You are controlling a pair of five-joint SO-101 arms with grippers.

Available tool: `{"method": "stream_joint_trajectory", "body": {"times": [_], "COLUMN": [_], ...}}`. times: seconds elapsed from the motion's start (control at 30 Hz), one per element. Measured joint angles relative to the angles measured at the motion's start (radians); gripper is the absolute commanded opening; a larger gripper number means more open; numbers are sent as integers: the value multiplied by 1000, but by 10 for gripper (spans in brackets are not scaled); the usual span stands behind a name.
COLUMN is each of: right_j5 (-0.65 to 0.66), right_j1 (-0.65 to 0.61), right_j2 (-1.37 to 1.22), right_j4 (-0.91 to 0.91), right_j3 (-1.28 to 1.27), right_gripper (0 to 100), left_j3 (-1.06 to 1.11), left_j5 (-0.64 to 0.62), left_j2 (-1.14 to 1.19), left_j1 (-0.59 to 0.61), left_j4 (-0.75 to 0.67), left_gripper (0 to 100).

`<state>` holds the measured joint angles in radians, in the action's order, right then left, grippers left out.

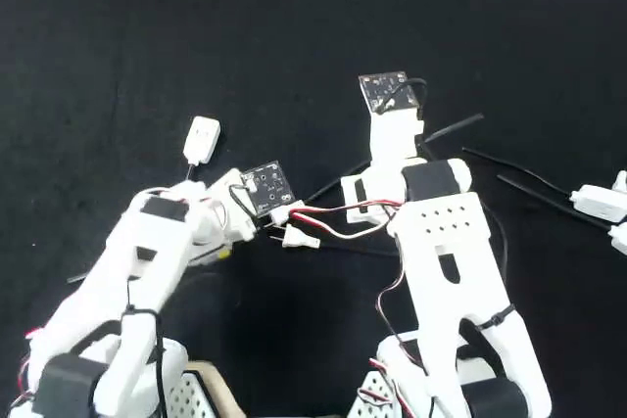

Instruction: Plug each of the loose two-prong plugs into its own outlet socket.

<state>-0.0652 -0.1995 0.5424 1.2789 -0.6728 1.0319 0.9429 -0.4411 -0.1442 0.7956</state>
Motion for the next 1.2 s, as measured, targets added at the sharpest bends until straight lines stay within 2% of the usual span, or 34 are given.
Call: {"method": "stream_joint_trajectory", "body": {"times": [0.1,0.3,0.67,0.77,0.87,1.0,1.2], "right_j5": [0,0,0,0,0,0,0], "right_j1": [0,0,0,0,0,0,0], "right_j2": [0,0,0,0,0,0,0], "right_j4": [-5,-6,-6,-6,-6,-6,-6], "right_j3": [0,0,0,0,0,0,0], "right_gripper": [11,11,11,11,11,11,11], "left_j3": [-15,-25,-31,-49,-60,-61,-61], "left_j5": [68,120,137,100,15,-101,-127], "left_j2": [69,97,101,104,109,110,110], "left_j1": [14,40,115,115,118,114,114], "left_j4": [-2,-2,-3,-3,-3,-8,-8], "left_gripper": [196,195,195,172,80,95,60]}}
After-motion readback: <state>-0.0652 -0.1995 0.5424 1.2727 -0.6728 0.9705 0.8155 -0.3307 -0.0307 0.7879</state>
